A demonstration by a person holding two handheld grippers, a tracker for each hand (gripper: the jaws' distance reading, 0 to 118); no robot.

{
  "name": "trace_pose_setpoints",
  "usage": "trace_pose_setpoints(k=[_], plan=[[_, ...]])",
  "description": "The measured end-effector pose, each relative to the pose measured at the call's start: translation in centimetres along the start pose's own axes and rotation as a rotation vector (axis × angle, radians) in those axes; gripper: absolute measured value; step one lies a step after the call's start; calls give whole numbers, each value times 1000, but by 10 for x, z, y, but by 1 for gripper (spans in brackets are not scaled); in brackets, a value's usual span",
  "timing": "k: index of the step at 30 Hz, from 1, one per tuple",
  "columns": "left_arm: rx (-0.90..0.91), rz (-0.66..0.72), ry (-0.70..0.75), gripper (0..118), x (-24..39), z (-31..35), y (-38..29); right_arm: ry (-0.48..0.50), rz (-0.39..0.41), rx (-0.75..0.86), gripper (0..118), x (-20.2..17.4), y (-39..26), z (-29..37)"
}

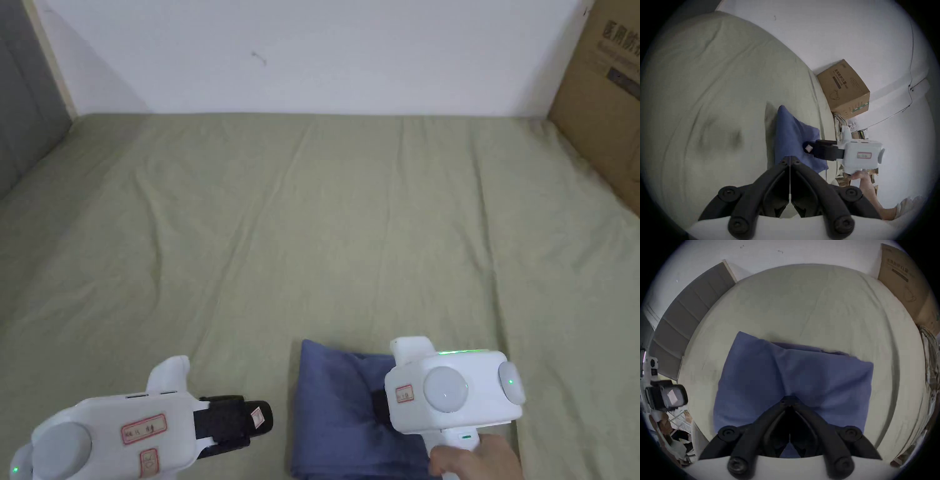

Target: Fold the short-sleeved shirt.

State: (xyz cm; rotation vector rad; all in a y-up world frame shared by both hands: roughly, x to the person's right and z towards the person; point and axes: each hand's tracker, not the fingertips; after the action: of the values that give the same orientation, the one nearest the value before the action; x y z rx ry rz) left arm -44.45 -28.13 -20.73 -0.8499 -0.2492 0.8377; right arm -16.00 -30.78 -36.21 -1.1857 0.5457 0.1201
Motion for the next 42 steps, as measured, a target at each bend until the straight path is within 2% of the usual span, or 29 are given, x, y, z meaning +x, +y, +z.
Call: trace_pose_setpoints(k=[1,2,3,4,5,6,7,8,11,14,17,23,24,25,26,27,28,29,32,35,39,42], plan=[[-20,8,-8,5,-2,-3,1,4,-8,5,1,1,1,2],[-40,9,-16,13,-2,-7,1,8,-9,7,1,1,3,2],[-48,3,-17,27,-2,-11,3,11,-6,3,1,3,2,4],[-42,1,-16,47,-3,-15,4,14,-4,2,1,4,1,4],[-48,-4,-21,81,-4,-20,5,19,-5,1,1,5,2,3],[-61,-2,-29,101,-5,-27,7,27,-16,1,1,7,1,3],[-70,7,-43,112,-6,-32,9,33,-26,2,1,8,1,3],[-82,22,-82,114,-9,-40,12,39,-35,1,1,10,1,4],[-121,89,-150,113,-19,-65,22,50,-43,3,1,11,0,4],[-195,150,-154,114,-28,-99,27,67,-51,3,1,15,1,3],[-163,158,-268,114,-29,-115,30,96,-79,6,1,22,0,2],[-219,204,-355,109,-33,-147,36,119,-104,12,1,26,-2,0],[-236,193,-309,98,-29,-150,37,119,-107,15,1,26,-3,0],[-245,168,-234,73,-29,-154,36,120,-109,16,1,27,-3,0],[-266,145,-141,19,-35,-159,31,122,-117,17,1,28,-3,1],[-269,188,-168,18,-46,-160,28,126,-126,18,1,28,-4,2],[-239,298,-337,18,-50,-153,32,121,-128,27,1,28,-6,3],[-253,319,-321,18,-48,-152,34,144,-125,61,1,27,-8,7],[-272,225,-251,18,-39,-149,35,77,-78,173,1,17,-12,24],[-279,212,-219,18,-31,-142,39,44,-81,308,1,7,-13,49],[-240,147,-118,18,-28,-107,44,-135,27,559,1,-23,-15,92],[-207,110,-45,18,-35,-71,51,-178,60,721,1,-43,-18,120]])
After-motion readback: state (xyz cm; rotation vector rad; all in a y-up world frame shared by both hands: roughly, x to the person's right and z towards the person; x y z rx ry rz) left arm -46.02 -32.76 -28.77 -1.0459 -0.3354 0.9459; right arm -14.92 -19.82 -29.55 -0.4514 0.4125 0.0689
